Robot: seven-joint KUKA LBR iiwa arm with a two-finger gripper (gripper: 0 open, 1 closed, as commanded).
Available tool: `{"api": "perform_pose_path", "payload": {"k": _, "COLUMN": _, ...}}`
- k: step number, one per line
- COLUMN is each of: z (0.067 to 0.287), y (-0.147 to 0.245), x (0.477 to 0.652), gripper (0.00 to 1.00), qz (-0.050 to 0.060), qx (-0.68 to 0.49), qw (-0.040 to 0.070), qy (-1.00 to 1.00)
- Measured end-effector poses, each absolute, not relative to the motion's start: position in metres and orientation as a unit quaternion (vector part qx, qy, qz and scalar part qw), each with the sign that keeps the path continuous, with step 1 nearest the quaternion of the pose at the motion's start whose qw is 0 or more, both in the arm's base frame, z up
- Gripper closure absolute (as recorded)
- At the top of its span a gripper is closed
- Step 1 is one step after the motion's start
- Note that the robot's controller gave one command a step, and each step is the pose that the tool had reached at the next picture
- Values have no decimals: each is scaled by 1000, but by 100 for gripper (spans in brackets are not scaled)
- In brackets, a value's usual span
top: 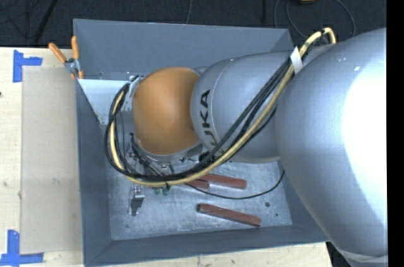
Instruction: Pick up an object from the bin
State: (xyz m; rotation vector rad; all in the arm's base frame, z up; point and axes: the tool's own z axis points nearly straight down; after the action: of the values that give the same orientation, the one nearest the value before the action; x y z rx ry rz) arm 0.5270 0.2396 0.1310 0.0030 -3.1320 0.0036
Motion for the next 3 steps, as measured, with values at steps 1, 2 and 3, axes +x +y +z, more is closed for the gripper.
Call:
{"api": "perform_pose_path", "payload": {"k": 1, "z": 135, "y": 239, "x": 529, "gripper": 0, "qz": 0, "qx": -1, "qw": 1, "qy": -1000}}
{"api": "perform_pose_path", "payload": {"k": 2, "z": 141, "y": 232, "x": 540, "gripper": 0, "qz": 0, "qx": -63, "qw": 3, "qy": -998}}
{"api": "perform_pose_path", "payload": {"k": 3, "z": 131, "y": 230, "x": 565, "gripper": 0, "qz": -1, "qx": -183, "qw": -2, "qy": -983}}
